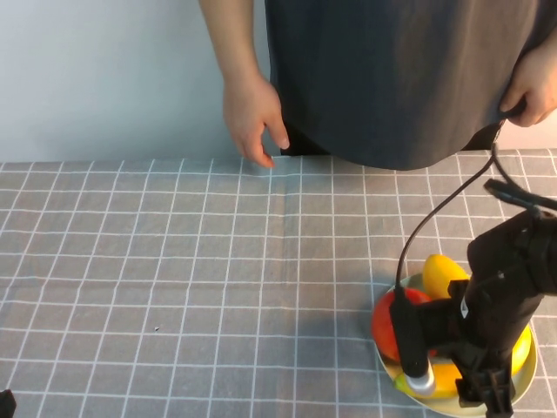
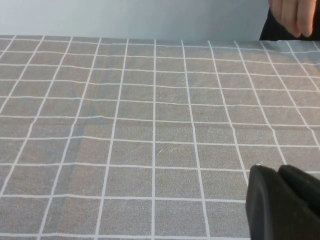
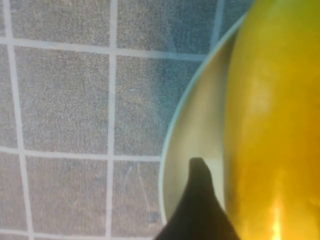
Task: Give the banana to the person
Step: Pick up the banana, then hand the grabbed banana to the person
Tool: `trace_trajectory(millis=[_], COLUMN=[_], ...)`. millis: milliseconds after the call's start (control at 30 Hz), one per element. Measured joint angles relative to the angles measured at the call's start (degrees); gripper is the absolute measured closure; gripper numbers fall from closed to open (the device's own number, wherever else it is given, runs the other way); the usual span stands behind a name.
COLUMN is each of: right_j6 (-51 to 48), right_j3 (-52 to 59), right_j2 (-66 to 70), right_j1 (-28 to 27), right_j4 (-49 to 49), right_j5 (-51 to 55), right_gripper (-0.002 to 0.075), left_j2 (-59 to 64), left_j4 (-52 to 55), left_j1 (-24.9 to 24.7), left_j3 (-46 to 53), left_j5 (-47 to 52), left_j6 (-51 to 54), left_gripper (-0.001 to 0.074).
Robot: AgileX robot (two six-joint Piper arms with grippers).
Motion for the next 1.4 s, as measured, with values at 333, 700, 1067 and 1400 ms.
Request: trace_trajectory(millis=[333,700,1067,1400], right_j6=[-0.11,2.11,19.6,28.81], right_j3=[-0.13,-0.4,-0.4,-12.74], right_j2=[3.36,1.7,-20.63,-38.03], right_j1=[-0.54,-0.54,-0.54,0.61], right_j4=[0.0,0.13,-0.02,-8.15], right_j5=[-2.38,-0.01,16.71,27.61], right_gripper=[0.0337,0.0447,0.0449,0.0449], left_j2=[0.0,0.0,0.0,0.0], left_j4=[0.0,0.0,0.0,0.0], left_j1=[0.0,0.0,0.0,0.0], left_j3=[0.0,0.0,0.0,0.0], left_j5=[0.0,0.0,0.0,0.0], left_j6=[0.39,0.39,0.39,0.39], left_gripper=[0.0731,0.0731,0.0731,0.0731])
